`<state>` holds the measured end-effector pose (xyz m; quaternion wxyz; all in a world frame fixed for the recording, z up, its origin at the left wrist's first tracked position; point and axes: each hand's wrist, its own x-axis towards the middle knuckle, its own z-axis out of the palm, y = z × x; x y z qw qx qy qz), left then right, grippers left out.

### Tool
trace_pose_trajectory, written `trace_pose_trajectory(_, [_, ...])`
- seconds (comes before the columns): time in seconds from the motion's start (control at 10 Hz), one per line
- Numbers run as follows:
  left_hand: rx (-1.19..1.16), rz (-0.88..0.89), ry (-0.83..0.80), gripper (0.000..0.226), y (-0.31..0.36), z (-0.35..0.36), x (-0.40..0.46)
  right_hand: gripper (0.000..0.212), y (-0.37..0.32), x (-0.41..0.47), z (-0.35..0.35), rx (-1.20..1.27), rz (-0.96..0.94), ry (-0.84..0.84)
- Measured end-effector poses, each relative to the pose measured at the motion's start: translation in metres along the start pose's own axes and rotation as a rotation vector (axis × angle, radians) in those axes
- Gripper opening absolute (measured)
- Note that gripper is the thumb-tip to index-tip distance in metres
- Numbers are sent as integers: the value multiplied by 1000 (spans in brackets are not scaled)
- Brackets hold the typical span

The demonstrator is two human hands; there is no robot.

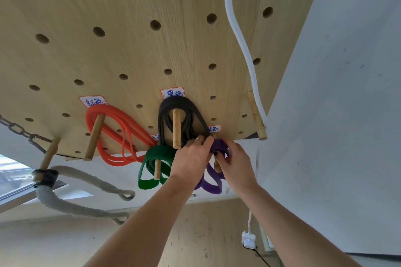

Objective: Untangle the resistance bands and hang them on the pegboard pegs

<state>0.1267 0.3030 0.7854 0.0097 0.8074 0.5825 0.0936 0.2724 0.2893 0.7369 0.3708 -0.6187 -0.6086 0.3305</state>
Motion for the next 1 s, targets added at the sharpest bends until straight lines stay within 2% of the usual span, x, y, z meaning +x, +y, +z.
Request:
trace_pose_trajectory(0.1, [29, 9, -1, 27, 0, -1, 3, 31, 2, 0, 1, 21, 6, -11])
trace_pose_trajectory(0.4, [64, 51, -2, 19, -5, -5, -1, 33, 2, -1, 3, 34, -11, -1])
trace_pose_trajectory(0.7, [70, 72, -37, 18, -4, -10, 5, 24, -12, -1, -8, 135, 107, -90])
trace_pose_trajectory(0.8, [34, 84, -63, 21, -3, -16, 3, 31, -12, -2, -7, 13, 81, -81])
trace_pose_trajectory(0.9, [-73, 58, -48, 22, -7, -29, -12, 40, -21, -16, -13, -67, 85, -64])
trace_pose_trajectory(1.0, [-363, 52, 15, 12, -13, -54, -59, 40, -40, -49, -39, 31, 95, -88])
